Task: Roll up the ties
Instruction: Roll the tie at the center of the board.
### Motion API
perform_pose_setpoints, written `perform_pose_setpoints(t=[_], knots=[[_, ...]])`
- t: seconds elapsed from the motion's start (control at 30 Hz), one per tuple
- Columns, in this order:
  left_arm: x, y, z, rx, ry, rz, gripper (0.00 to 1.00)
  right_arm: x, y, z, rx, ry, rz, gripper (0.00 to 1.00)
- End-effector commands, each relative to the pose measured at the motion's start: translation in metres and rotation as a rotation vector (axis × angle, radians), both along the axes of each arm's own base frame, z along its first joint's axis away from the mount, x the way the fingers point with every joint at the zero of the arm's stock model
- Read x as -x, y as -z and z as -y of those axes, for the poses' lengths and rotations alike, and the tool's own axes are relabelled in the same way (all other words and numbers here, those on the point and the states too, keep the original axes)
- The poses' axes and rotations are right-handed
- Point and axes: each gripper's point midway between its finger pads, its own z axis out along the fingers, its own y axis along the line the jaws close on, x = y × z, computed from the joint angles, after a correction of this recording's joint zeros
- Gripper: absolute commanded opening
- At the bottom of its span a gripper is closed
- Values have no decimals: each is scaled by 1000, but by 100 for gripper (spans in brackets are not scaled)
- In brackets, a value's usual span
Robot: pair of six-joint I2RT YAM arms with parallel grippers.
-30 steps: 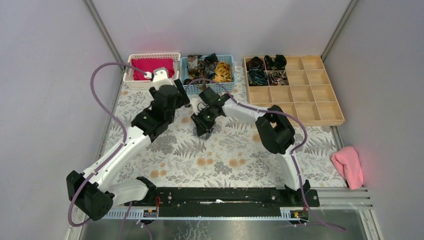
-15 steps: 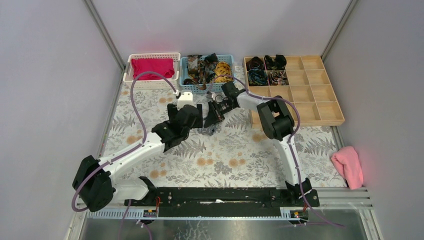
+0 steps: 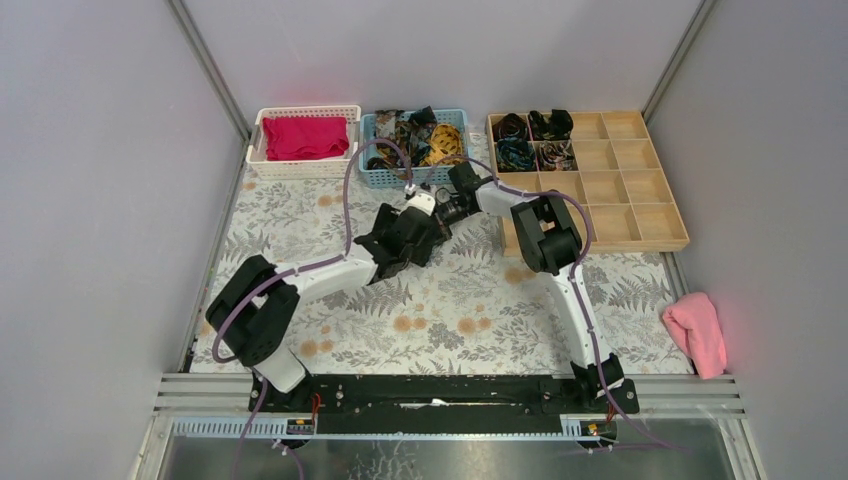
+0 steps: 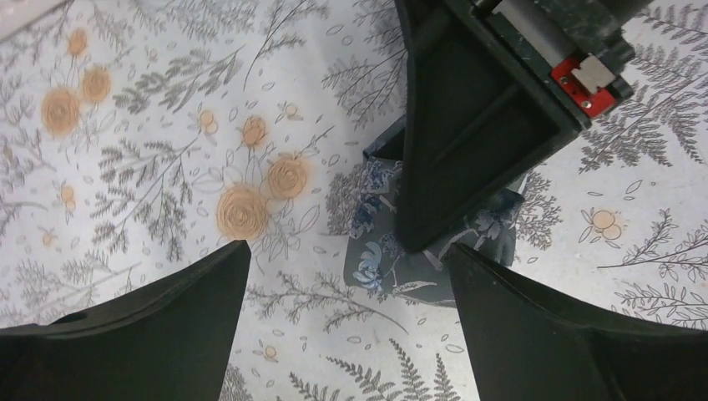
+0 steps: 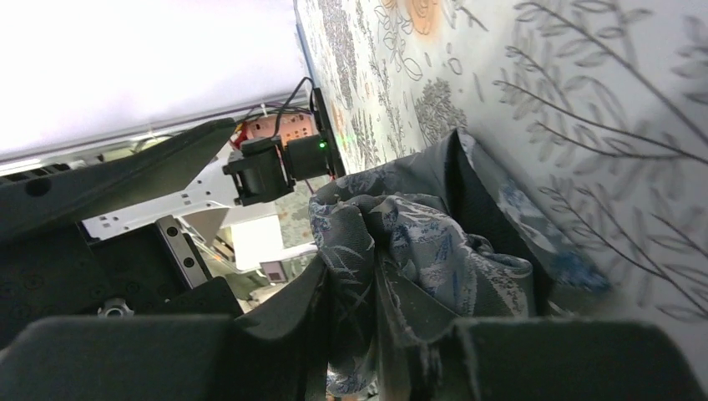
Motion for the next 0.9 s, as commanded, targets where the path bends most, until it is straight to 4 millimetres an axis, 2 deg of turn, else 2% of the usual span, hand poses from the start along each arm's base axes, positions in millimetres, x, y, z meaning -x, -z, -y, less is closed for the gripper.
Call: perform_pose_setpoints(t=[0.0, 0.1, 0.2, 0.5, 0.7, 0.87], knots=[[-15, 2, 31, 15, 137, 17, 97, -7, 14, 5, 28, 42, -62, 14], [-23, 6, 33, -21, 139, 10, 97, -6, 17, 6, 17, 41, -69, 14], [-24, 6, 44, -26, 184, -25, 97, -6, 21, 6, 18, 42, -76, 14], [-5, 8, 46, -9, 254, -97, 98, -10, 25, 7, 20, 51, -78, 14], [-13, 35, 30, -117, 200, -153, 98, -11, 26, 7, 10, 53, -78, 14], [-21, 48, 36, -115, 208, -165, 99, -8, 29, 8, 11, 53, -80, 13]])
